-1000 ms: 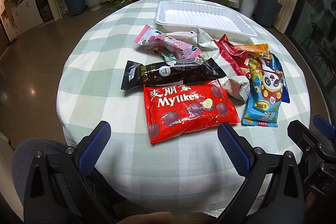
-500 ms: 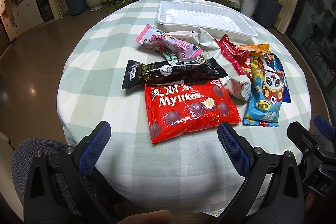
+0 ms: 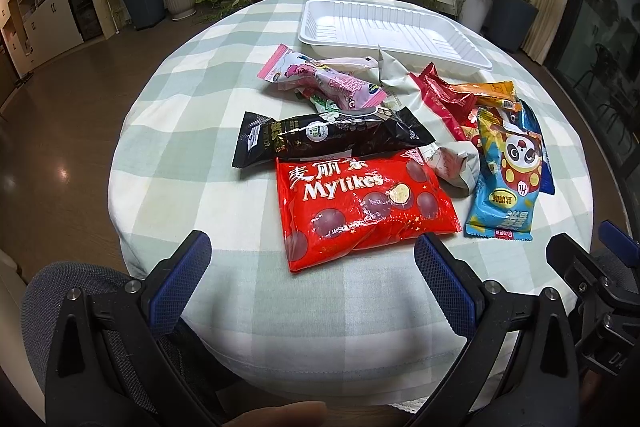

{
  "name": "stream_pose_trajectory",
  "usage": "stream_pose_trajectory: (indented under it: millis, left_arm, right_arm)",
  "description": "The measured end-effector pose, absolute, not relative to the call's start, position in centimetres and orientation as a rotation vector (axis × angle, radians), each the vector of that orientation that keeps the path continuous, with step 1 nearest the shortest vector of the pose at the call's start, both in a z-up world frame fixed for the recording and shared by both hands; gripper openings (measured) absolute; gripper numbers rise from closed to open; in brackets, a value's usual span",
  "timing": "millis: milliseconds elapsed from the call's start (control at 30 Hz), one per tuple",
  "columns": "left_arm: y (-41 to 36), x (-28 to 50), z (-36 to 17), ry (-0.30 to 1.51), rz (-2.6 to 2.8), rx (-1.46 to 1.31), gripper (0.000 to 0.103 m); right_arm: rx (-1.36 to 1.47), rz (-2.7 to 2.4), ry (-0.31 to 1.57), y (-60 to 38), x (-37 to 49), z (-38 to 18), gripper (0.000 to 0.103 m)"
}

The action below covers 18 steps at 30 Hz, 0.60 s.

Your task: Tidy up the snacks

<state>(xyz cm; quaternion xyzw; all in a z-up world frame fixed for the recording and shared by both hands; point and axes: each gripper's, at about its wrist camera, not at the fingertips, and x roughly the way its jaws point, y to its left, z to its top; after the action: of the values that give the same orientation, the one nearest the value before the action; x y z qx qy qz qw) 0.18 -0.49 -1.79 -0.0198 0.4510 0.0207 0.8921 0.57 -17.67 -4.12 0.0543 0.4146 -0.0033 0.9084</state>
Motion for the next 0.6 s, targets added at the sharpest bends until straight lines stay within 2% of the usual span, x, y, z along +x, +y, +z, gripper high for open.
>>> stream_pose_trajectory:
  millis: [400,600]
  left_arm:
    - [0.1,0.1,-2.2,0.930,0.029,-0.059,0.103]
    - [1.2,0.1,-2.9,0.898,-0.162,-0.079,0.103]
  right_arm:
    - [0.103,-0.008,0.867,-17.4,0.6,-4.3,0.103]
    - [0.150,-0.001,0.822,-18.1,0.3,-3.8,0.103]
